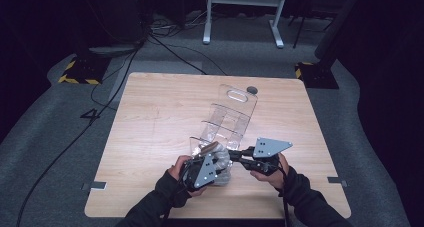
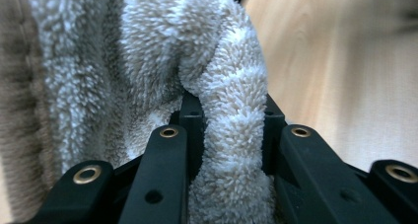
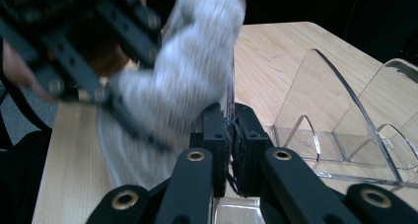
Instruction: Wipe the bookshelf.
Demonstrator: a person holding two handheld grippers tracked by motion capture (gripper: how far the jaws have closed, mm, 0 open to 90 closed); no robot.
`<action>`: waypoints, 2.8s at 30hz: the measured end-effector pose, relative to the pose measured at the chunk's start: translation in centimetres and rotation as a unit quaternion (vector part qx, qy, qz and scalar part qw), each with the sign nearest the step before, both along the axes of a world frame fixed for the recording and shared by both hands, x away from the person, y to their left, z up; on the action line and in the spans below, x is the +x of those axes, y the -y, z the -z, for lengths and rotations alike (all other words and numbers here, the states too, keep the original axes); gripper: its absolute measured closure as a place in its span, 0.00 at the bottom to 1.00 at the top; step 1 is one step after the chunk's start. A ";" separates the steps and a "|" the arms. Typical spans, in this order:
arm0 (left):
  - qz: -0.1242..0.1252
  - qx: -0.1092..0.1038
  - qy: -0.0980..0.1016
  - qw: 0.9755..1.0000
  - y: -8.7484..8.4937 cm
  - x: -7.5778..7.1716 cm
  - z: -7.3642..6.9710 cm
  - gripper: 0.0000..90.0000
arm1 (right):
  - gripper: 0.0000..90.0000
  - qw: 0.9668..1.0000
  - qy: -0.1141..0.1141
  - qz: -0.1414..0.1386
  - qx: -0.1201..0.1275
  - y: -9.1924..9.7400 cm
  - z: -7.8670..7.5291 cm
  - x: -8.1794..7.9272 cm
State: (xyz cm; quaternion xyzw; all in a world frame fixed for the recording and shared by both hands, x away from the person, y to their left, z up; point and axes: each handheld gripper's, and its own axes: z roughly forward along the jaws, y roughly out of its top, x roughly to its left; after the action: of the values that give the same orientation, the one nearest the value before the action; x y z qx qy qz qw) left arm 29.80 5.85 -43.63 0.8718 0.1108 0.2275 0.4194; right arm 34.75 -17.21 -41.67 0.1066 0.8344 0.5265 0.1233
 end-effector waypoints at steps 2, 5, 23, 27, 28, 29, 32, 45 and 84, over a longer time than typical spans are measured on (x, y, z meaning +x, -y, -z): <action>0.008 0.019 -0.005 1.000 0.5 0.1 0.9 0.82 | 0.96 1.000 0.001 0.000 -0.001 0.0 0.0 0.0; 0.015 0.043 -0.026 0.999 1.0 0.6 2.8 0.82 | 0.96 1.000 0.000 0.000 0.000 0.0 0.0 0.0; -0.118 0.010 -0.029 0.993 -7.4 3.2 1.9 0.82 | 0.94 1.000 -0.005 -0.002 0.000 0.2 0.0 0.1; -0.105 -0.030 -0.013 0.994 -6.7 2.8 0.2 0.82 | 0.94 1.000 -0.005 -0.003 0.001 0.1 0.0 0.1; -0.105 -0.030 -0.013 0.994 -6.7 2.8 0.2 0.81 | 0.94 1.000 -0.005 -0.003 0.001 0.1 0.0 0.1; -0.096 -0.040 -0.012 0.994 -6.1 2.6 -0.3 0.81 | 0.94 1.000 -0.006 -0.003 0.002 0.2 0.0 0.1; -0.074 -0.056 -0.007 0.996 -4.6 2.0 -0.7 0.81 | 0.94 1.000 -0.008 -0.001 0.002 0.2 0.0 0.2; 0.014 0.044 -0.005 0.999 1.6 0.2 3.6 0.83 | 0.94 1.000 -0.005 0.002 -0.003 0.3 0.0 0.1; -0.015 -0.035 -0.007 0.999 0.6 0.6 1.3 0.81 | 0.93 1.000 -0.010 0.011 0.005 0.3 0.1 0.1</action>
State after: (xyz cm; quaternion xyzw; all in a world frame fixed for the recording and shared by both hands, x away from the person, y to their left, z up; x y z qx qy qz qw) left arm 30.41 5.23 -44.89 0.8563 0.1346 0.2236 0.4457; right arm 34.87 -17.52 -41.76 0.1219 0.8317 0.5281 0.1207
